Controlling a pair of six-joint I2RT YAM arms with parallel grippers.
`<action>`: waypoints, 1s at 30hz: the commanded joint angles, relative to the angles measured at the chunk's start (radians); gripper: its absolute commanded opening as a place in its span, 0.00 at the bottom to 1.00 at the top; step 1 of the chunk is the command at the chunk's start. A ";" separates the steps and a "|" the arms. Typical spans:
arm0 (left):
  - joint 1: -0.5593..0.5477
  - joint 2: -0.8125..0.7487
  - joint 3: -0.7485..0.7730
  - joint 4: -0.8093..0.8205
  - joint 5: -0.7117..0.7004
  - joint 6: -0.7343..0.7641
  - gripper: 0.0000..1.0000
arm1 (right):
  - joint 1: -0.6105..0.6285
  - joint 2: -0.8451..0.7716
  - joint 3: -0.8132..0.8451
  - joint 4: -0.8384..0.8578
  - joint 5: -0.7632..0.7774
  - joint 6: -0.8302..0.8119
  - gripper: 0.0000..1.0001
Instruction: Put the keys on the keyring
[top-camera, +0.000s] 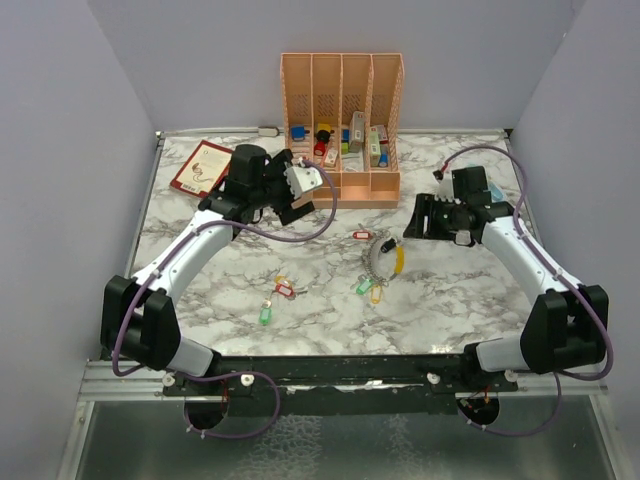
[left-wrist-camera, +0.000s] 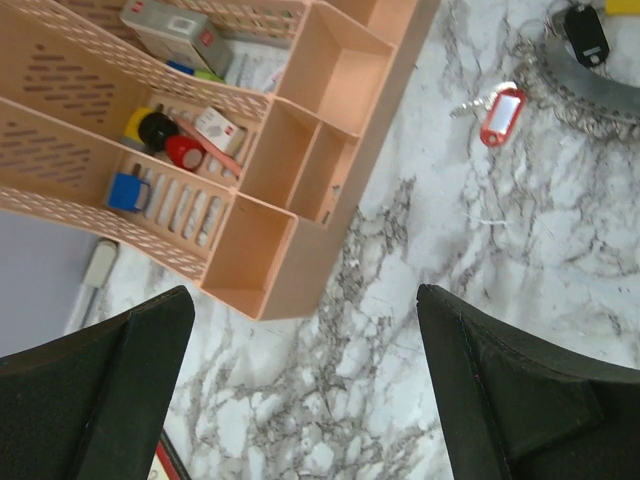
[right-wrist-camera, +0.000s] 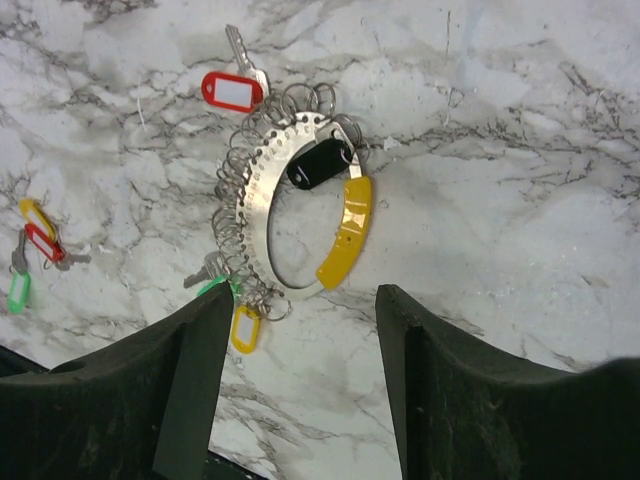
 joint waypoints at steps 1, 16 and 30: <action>0.004 -0.039 -0.067 -0.072 0.001 0.038 0.96 | 0.001 -0.032 -0.034 0.026 -0.018 -0.008 0.59; 0.011 -0.065 -0.149 0.027 -0.092 -0.007 0.99 | 0.001 -0.113 -0.091 0.230 0.187 0.122 0.99; 0.028 -0.017 -0.015 -0.073 -0.110 -0.097 0.99 | 0.001 -0.149 -0.093 0.237 0.289 0.075 0.99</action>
